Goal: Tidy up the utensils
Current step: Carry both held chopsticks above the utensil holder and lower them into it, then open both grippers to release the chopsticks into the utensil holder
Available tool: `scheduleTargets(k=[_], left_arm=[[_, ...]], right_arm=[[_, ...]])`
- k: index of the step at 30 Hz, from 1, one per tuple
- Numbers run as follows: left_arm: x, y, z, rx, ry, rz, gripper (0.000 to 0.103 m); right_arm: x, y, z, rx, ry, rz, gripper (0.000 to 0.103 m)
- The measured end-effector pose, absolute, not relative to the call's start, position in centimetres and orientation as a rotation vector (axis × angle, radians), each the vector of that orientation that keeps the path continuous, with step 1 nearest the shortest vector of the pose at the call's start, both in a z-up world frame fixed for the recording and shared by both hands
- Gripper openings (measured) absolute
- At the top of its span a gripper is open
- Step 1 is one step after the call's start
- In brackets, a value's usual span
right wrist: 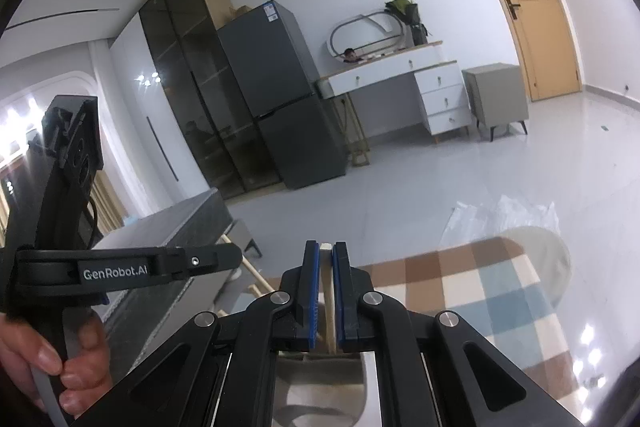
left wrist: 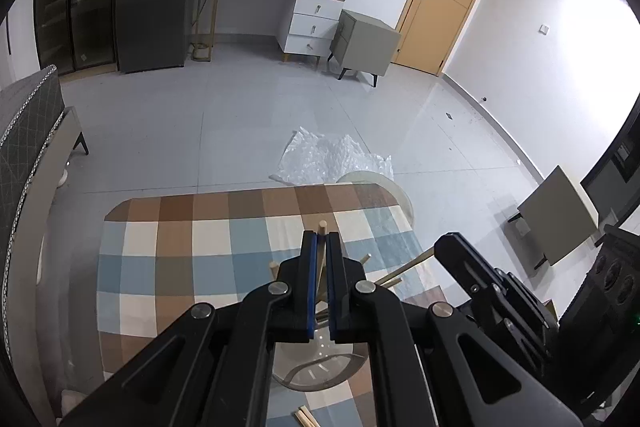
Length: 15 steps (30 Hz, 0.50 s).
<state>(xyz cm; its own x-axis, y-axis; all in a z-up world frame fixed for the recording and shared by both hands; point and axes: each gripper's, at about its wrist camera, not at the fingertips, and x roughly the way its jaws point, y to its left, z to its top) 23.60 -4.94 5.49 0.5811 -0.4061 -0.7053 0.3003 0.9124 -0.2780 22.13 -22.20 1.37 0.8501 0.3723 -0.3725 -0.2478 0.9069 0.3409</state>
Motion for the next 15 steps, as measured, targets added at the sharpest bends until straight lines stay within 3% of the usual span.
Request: scheduleTargets(k=[6,8,9,12,15], left_arm=[[23.3,-4.7,5.0,-0.140,0.912,-0.405,0.000],[22.8,-4.5,5.3,-0.150,0.912,-0.418,0.001],[22.4,-4.5,5.6,-0.146,0.905,-0.418,0.007],[21.7,-4.1,6.0,-0.161,0.887,-0.413,0.043],[20.7,-3.5,6.8,-0.179,0.871,-0.391,0.048]], right_arm=[[21.7,-22.8,1.2,0.317,0.493,0.352,0.009],[21.2,-23.4,1.1,0.349,0.511,0.363,0.016],[21.0,-23.6,1.1,0.356,0.516,0.368,0.018],[19.7,-23.8,1.5,0.354,0.515,0.369,0.025],[18.0,-24.4,2.0,0.354,0.497,0.352,0.039]])
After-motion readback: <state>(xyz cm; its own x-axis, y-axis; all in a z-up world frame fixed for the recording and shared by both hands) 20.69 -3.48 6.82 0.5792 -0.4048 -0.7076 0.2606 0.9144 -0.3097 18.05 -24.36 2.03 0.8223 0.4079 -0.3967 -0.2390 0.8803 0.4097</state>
